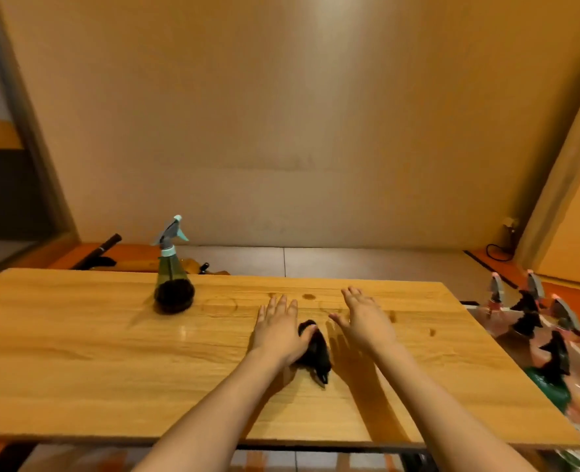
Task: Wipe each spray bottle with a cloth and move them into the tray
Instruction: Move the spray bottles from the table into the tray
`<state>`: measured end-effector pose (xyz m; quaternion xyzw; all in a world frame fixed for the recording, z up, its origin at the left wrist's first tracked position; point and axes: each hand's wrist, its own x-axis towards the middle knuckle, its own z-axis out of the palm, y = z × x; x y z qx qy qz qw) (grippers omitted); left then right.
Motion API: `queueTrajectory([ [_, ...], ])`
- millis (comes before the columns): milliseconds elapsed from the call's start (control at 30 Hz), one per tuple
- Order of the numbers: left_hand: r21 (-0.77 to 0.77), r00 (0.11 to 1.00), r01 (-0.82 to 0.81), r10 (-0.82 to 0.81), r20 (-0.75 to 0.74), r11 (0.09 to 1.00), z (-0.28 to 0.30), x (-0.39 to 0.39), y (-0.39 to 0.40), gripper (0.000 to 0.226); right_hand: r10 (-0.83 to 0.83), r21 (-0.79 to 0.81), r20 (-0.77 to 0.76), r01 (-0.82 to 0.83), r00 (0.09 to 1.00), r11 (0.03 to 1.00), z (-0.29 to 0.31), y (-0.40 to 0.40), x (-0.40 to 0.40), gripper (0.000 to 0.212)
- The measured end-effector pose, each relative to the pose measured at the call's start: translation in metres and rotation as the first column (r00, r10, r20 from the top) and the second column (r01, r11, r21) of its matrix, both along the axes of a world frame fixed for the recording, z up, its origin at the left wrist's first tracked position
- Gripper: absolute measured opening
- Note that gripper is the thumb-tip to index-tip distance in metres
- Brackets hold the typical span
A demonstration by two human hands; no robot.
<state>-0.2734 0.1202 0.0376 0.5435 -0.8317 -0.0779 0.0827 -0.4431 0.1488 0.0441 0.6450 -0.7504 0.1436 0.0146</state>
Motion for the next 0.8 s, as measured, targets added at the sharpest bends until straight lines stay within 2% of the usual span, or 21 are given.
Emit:
queueTrajectory([
  [167,0.001,0.992,-0.127,0.127,-0.005,0.992,-0.017,0.100,-0.020,0.070,0.140,-0.012,0.104,-0.139,0.985,0.990,0.010,-0.045,0.105,0.067],
  [400,0.092,0.951,-0.310,0.310,0.010,0.946,-0.053,0.205,-0.032,0.076,0.196,0.013,0.427,-0.223,0.883,0.975,0.016,-0.090,0.214,0.064],
  [567,0.142,0.956,-0.284,0.292,-0.038,0.948,-0.061,0.220,-0.034,0.080,0.217,0.023,0.468,-0.257,0.857,0.966,0.021,-0.117,0.257,0.063],
  [700,0.128,0.956,-0.294,0.293,0.024,0.947,-0.066,0.218,-0.035,0.079,0.161,0.022,0.565,-0.210,0.809,0.977,0.014,-0.134,0.276,0.061],
  [800,0.129,0.956,-0.294,0.288,0.058,0.947,-0.068,0.219,-0.037,0.077,0.158,-0.038,0.619,-0.172,0.769,0.984,0.014,-0.150,0.290,0.062],
])
